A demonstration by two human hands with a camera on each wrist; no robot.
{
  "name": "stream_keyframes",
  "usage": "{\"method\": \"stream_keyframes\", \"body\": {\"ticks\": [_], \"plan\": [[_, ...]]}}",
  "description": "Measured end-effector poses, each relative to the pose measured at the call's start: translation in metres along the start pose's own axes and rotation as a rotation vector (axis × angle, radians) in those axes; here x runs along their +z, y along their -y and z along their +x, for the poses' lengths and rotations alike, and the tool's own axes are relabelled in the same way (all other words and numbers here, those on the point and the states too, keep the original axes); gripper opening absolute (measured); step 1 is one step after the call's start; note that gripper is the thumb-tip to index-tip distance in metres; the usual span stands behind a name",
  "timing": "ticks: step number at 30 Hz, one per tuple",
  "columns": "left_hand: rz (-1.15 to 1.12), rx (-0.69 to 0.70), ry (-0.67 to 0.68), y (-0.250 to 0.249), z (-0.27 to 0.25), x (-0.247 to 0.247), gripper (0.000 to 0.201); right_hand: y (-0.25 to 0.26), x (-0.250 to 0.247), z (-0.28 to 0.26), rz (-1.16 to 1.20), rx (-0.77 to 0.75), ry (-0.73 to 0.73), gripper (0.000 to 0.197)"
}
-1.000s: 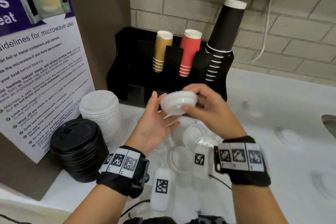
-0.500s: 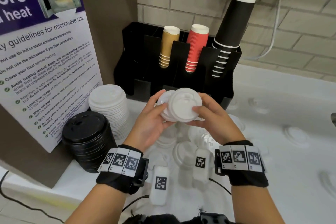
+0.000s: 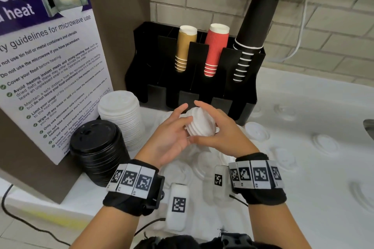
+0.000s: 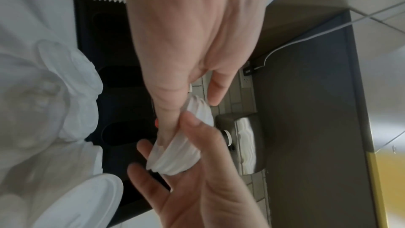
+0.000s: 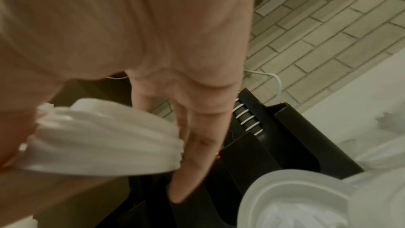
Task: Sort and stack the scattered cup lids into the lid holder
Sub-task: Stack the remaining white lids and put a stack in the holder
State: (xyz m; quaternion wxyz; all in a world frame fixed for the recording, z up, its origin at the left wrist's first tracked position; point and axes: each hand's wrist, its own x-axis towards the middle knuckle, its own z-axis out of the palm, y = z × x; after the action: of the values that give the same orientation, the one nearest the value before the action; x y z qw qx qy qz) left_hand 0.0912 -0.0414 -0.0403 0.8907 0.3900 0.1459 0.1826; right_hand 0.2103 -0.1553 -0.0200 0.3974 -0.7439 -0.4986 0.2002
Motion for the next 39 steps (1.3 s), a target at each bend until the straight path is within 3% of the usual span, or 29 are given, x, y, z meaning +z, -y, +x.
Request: {"method": "stream_keyframes", "body": {"ticks": [5,11,14,16,18,20,22,24,29,33,39], "plan": [[0.149,0.007,0.047,0.001,-0.006,0.011,0.055,0.006,0.003,-0.002,0.150,-0.071,-0.042,0.076],[-0.087,-0.067,0.023,0.004,-0.007,0.013,0.057,0.010,0.011,0.003,0.073,-0.170,-0.005,0.078],[-0.100,-0.023,-0.025,0.003,-0.006,0.009,0.049,0.013,0.012,0.007,0.019,-0.186,0.005,0.087],[-0.140,0.060,-0.089,-0.002,-0.006,0.003,0.043,0.015,0.008,0.013,0.085,-0.147,-0.041,0.074],[-0.176,0.156,-0.150,-0.011,-0.006,-0.004,0.033,0.015,0.002,0.022,0.110,-0.072,-0.124,0.046],[-0.185,0.217,-0.193,-0.021,-0.007,-0.009,0.025,0.013,-0.001,0.033,-0.137,-0.012,-0.006,0.031],[-0.168,0.238,-0.222,-0.026,-0.008,-0.012,0.026,0.011,0.009,0.043,-0.465,0.032,0.290,0.039],[-0.153,0.245,-0.231,-0.028,-0.010,-0.013,0.024,0.010,0.026,0.050,-0.621,0.086,0.430,0.057],[-0.147,0.245,-0.216,-0.028,-0.013,-0.012,0.028,0.003,0.065,0.059,-0.782,0.161,0.465,0.094],[-0.143,0.251,-0.224,-0.027,-0.013,-0.014,0.027,0.000,0.077,0.065,-0.874,0.168,0.468,0.102],[-0.114,0.274,-0.209,-0.026,-0.014,-0.016,0.034,0.002,0.067,0.065,-0.768,0.214,0.484,0.099]]}}
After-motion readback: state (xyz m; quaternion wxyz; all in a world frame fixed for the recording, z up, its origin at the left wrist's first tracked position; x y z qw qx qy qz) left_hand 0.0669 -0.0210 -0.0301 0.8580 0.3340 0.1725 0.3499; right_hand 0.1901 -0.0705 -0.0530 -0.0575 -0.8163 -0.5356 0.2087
